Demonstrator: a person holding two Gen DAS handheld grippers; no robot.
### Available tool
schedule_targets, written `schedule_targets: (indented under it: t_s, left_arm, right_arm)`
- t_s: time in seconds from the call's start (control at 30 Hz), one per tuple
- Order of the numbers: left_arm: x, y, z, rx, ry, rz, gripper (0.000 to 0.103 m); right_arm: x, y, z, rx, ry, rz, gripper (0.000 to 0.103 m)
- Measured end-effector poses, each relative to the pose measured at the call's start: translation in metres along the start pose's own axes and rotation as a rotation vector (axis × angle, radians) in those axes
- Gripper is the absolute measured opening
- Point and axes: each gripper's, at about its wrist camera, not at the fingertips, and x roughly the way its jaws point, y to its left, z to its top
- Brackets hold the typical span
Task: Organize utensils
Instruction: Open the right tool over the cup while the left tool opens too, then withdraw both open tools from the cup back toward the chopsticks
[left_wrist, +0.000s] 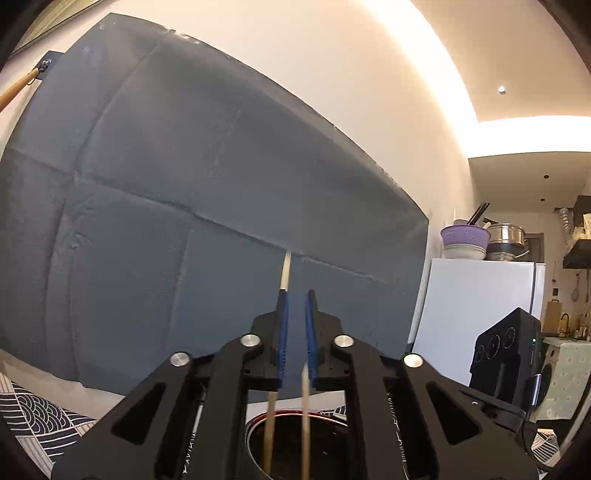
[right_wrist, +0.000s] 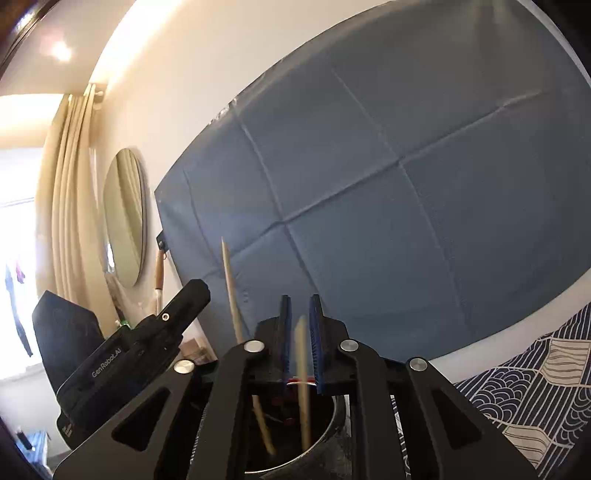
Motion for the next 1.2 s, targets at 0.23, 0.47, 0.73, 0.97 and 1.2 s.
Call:
schedule_targets:
  t_s: [0.23, 0.47, 0.73, 0.97, 1.2]
  left_arm:
    - [-0.011, -0.001, 0.011, 0.004, -0.048, 0.026, 0.097]
    - [-0.008, -0.015, 0.025, 0.092, 0.003, 0.138, 0.097]
    - [-0.021, -0.046, 0.052, 0.151, 0.080, 0.300, 0.097]
    - [-0.032, -0.056, 0.048, 0.145, 0.238, 0.319, 0.097]
    - [-0.039, -0.056, 0.014, 0.261, 0.410, 0.435, 0.097]
  right_arm:
    - [-0.012, 0.010, 0.017, -0.048, -0.064, -0.065, 0.091]
    - [-0.030, 0.020, 0.032, -0.075, -0.106, -0.091, 0.095]
    - [-0.058, 0.044, 0.065, -0.117, -0.142, -0.232, 0.095]
    - [-0.081, 0.057, 0.082, -0.118, -0.009, -0.324, 0.095]
    - [-0.109, 0.041, 0.073, -0.035, 0.131, -0.427, 0.095]
